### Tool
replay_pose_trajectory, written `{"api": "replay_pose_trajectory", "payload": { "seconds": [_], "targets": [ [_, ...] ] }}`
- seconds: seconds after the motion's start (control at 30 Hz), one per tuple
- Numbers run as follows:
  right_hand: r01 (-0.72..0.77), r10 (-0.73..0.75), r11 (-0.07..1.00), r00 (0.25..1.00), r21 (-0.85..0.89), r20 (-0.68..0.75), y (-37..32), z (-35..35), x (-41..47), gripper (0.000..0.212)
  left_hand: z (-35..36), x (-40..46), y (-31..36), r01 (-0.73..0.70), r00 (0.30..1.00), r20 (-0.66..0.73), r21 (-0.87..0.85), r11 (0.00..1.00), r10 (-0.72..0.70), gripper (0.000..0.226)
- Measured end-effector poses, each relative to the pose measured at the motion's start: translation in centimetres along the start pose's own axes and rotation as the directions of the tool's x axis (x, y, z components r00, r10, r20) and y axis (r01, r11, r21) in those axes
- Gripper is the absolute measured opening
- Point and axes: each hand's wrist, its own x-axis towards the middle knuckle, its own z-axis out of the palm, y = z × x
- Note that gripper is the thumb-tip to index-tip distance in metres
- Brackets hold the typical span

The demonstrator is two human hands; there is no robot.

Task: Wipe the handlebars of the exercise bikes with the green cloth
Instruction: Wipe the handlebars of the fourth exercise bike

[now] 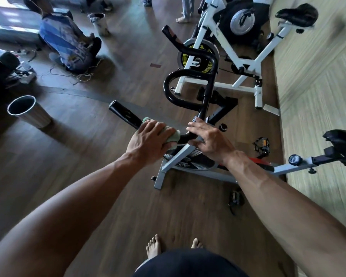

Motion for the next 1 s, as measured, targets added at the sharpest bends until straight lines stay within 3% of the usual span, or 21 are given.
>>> {"api": "replay_pose_trajectory", "payload": {
  "seconds": [0.17, 0.33, 0.4, 0.5, 0.6, 0.67, 0.8, 0.87, 1.0],
  "targets": [
    [-0.023, 0.023, 0.999, 1.000, -0.028, 0.008, -0.2, -0.2, -0.2, 0.054, 0.4, 0.7, 2.8, 0.141, 0.989, -0.037, -0.013, 0.990, -0.142, 0.037],
    [-0.116, 0.111, 0.990, 0.992, -0.075, -0.062, 0.0, -1.9, -1.5, 0.050, -0.1, 3.3, 5.8, 0.232, 0.969, 0.099, -0.070, 0.970, -0.225, 0.041],
    [-0.134, 0.126, 0.988, 0.987, -0.080, -0.098, -0.7, -1.9, -1.9, 0.045, 0.1, 3.2, 5.7, 0.222, 0.973, 0.092, -0.087, 0.971, -0.214, 0.044],
    [-0.131, 0.120, 0.990, 0.979, -0.055, -0.165, -2.4, -0.9, -2.0, 0.039, -0.5, 2.4, 4.5, 0.138, 0.988, 0.091, -0.211, 0.968, -0.121, 0.069],
    [-0.119, 0.113, 0.992, 0.983, -0.030, -0.147, -5.3, 0.8, -1.7, 0.047, -2.0, 1.7, 1.8, 0.214, 0.966, 0.199, -0.273, 0.938, -0.163, 0.097],
    [-0.107, 0.101, 0.992, 0.991, -0.071, -0.086, -7.0, 2.3, -1.3, 0.049, -3.1, 0.5, -0.9, 0.236, 0.960, 0.203, -0.223, 0.946, -0.192, 0.092],
    [-0.164, 0.138, 0.955, 0.983, -0.246, -0.121, -8.4, 3.6, 0.4, 0.052, -3.5, -2.3, -4.2, 0.077, 0.994, 0.082, -0.079, 0.994, -0.070, 0.061],
    [-0.169, 0.148, 0.939, 0.985, -0.300, -0.090, -8.8, 4.0, 1.2, 0.051, -3.0, -2.7, -4.3, 0.071, 0.997, 0.035, -0.089, 0.994, -0.068, 0.046],
    [-0.187, 0.181, 0.931, 0.982, -0.313, -0.048, -9.6, 5.3, 2.7, 0.050, -2.7, -2.6, -4.4, 0.124, 0.992, 0.004, -0.199, 0.972, -0.126, 0.038]
  ]
}}
